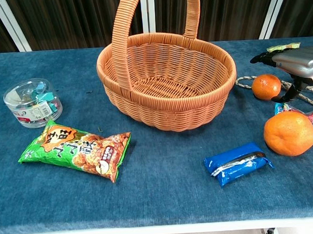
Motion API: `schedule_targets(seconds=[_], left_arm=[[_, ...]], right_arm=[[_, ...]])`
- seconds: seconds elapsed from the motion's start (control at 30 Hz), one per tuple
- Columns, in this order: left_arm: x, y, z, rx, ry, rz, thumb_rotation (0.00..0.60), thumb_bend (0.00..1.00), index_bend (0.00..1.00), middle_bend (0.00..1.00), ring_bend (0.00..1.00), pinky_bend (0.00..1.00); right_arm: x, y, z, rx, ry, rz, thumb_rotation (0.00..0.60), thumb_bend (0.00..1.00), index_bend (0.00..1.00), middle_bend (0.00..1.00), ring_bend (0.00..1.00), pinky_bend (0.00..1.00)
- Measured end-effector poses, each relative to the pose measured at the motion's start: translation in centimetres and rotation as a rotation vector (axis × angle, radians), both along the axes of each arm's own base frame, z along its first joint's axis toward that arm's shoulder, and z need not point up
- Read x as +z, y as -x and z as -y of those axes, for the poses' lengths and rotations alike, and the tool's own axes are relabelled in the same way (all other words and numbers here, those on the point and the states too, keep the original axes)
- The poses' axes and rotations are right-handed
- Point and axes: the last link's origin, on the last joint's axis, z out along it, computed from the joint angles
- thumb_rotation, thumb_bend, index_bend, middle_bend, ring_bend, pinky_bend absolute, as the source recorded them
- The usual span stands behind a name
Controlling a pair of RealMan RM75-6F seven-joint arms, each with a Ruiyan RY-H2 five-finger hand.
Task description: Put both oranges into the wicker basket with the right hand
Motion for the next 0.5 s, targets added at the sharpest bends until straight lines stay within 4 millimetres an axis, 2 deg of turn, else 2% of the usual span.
schedule_targets(seconds=[0.23,0.5], left_arm=[[-0.04,0.04,-0.07,0.003,0.001,-0.001,0.6,0.13,0.1,0.03,0.0,0.12],[-0.06,0.05,-0.18,0.008,0.002,-0.003,0.6,0.13,0.1,0.03,0.0,0.12]], right_arm=[[-0.16,0.12,0.15,0.002,0.006,-0.01,0.6,0.31,0.0,0.0,0.0,0.0],[-0.47,0.4,0.26,-0.006,0.003,-0.016,0.6,0.32,0.0,0.09,0.0,0.14]])
